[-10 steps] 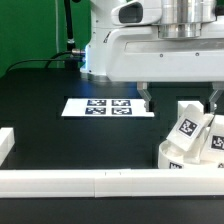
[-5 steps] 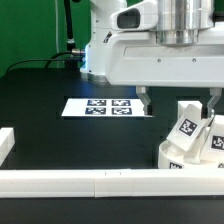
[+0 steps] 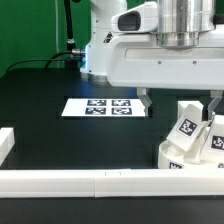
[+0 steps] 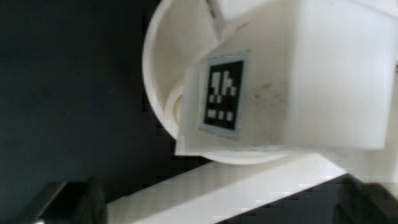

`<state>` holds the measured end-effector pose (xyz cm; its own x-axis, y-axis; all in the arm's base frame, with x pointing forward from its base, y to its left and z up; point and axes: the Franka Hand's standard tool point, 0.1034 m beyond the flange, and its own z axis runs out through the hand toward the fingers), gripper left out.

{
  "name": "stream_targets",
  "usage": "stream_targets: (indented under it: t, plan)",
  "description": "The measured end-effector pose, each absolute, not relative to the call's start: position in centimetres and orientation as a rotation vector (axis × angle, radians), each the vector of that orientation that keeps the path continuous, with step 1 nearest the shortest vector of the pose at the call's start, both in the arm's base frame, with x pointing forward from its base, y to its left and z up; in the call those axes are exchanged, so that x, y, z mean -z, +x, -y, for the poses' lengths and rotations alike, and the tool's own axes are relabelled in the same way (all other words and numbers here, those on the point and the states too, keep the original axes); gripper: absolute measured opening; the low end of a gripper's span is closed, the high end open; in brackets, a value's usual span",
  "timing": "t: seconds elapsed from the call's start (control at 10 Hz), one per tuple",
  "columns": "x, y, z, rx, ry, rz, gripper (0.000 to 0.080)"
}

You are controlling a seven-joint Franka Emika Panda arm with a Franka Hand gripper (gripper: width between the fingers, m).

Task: Assemble stool

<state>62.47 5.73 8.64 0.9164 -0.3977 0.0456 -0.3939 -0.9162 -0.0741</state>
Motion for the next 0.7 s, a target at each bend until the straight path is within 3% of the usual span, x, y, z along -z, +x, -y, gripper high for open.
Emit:
stream_targets:
  t: [0.7]
  plan:
    - [-7.56,62.24,-5.85,0.083,-2.992,-0.738,0.0649]
